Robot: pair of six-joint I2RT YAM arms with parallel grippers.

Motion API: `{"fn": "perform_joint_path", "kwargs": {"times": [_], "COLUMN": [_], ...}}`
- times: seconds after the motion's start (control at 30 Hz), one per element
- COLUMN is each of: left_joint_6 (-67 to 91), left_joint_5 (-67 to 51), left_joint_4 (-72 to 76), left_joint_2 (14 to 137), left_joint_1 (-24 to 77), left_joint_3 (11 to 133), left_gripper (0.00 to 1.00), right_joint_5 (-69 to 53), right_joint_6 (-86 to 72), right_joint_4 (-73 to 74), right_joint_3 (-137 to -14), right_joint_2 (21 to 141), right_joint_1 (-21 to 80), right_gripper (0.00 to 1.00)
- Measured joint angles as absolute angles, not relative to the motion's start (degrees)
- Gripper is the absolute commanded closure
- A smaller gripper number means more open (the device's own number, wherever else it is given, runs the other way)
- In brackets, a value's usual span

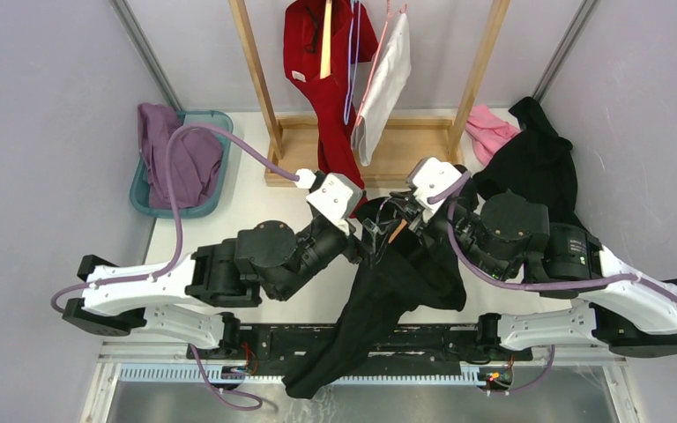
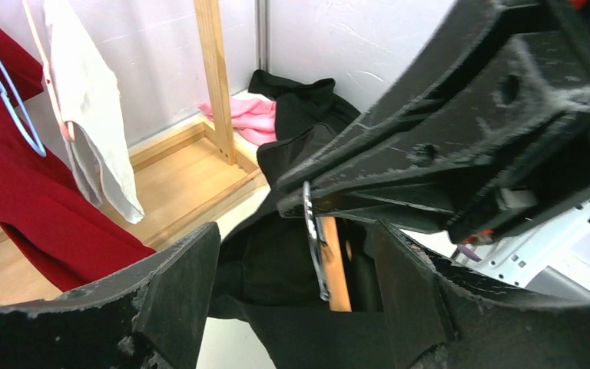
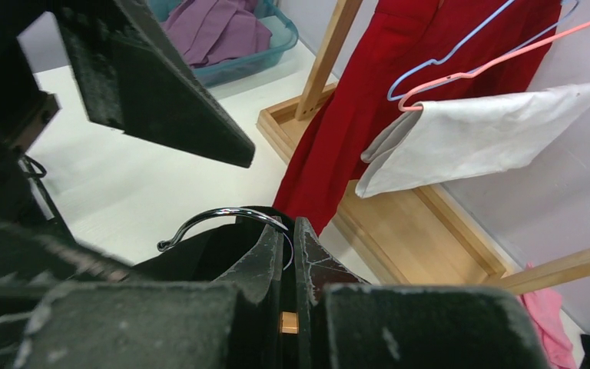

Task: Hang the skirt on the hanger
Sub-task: Pick up the hanger at the center of the board.

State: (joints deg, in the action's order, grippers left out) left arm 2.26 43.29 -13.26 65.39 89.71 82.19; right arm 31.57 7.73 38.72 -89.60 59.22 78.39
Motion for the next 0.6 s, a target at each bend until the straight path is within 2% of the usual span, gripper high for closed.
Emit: {"fn": "perform_joint_path", "kwargs": {"times": [0.13,0.43,0.5,0.57,0.6], "left_joint_6": [2.2,2.3,2.3,2.2,2.2], "left_joint_5": [42.6,36.5,34.5,33.1,32.5], "left_joint_4": [-13.7,-14.2,-14.9,-15.6,-16.2], "left_joint_2": [66.4,67.3,67.9,68.4,68.7], "left_joint_1": [87.8,84.5,84.0,83.5,83.3], "left_joint_3": [82.8,84.1,84.7,85.3,85.8], "left_gripper": [0.35,0.68,0.71,0.79,0.86], "right_joint_5": [30.4,28.5,28.6,28.8,28.9], "right_joint_6": [7.1,6.0,6.0,6.0,6.0], "right_joint_4": [38.7,38.7,38.9,39.3,39.5], "right_joint_3": [-88.8,-88.2,-88.2,-88.2,-88.2], "right_joint_2": [57.5,55.5,55.6,55.5,55.5], "right_joint_1": [78.4,78.4,78.3,78.2,78.1], "right_gripper": [0.98,0.98,0.98,0.98,0.98]}}
